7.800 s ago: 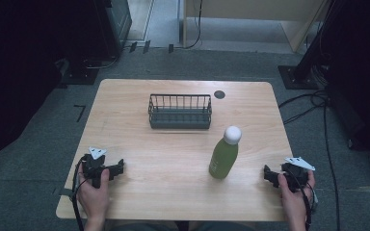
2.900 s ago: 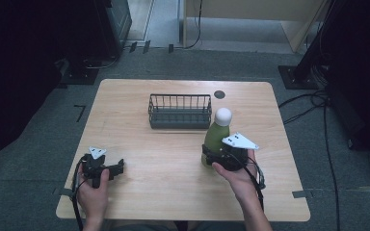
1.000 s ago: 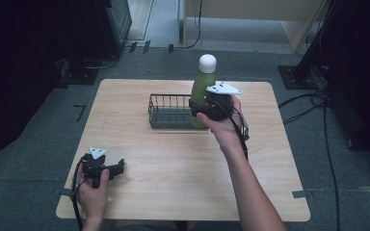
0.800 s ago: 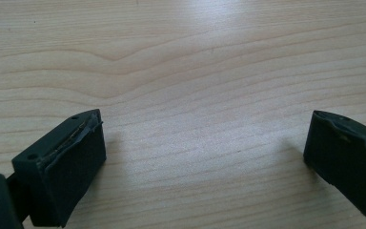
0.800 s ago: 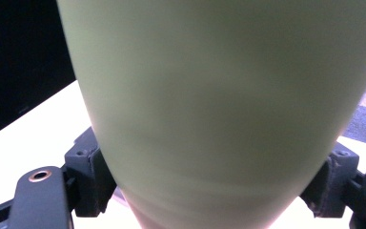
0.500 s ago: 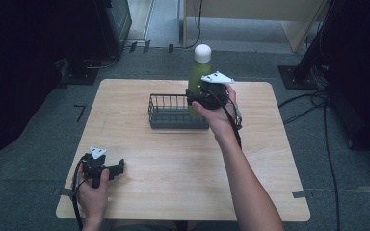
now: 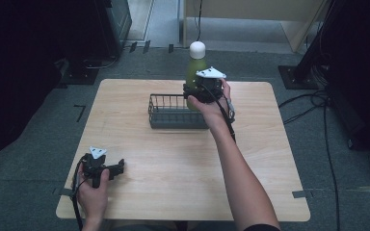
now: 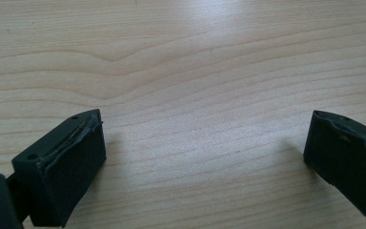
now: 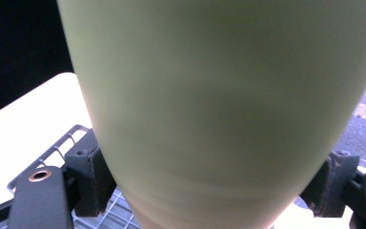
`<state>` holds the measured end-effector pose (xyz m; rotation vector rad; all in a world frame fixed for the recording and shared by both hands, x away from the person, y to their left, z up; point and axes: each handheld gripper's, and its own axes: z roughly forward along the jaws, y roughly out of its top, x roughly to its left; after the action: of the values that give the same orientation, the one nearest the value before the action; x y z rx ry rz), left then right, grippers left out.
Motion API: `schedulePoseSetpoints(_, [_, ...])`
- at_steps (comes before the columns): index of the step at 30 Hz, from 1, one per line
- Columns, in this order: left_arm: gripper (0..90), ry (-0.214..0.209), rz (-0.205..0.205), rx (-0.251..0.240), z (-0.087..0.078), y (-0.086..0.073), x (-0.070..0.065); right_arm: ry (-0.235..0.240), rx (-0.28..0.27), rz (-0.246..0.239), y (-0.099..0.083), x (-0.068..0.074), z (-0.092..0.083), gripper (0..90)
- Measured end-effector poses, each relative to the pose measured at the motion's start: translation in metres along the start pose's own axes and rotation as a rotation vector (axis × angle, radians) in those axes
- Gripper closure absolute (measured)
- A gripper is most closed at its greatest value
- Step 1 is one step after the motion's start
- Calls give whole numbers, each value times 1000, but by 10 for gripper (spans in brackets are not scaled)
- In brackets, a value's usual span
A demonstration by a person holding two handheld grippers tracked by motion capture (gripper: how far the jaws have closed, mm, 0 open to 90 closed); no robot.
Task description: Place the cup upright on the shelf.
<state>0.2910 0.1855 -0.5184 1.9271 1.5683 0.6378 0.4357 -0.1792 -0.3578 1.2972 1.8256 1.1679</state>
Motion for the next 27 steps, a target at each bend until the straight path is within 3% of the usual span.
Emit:
schedulePoseSetpoints(6, [9, 0, 1, 0, 0, 0, 0, -2, 16, 21, -9, -4, 12, 203])
schedulePoseSetpoints(14, [9, 0, 1, 0, 0, 0, 0, -3, 43, 11, -26, -5, 25, 203])
schedulePoseSetpoints(27, [9, -1, 2, 0, 0, 0, 0, 13, 28, 30, -38, -11, 29, 200])
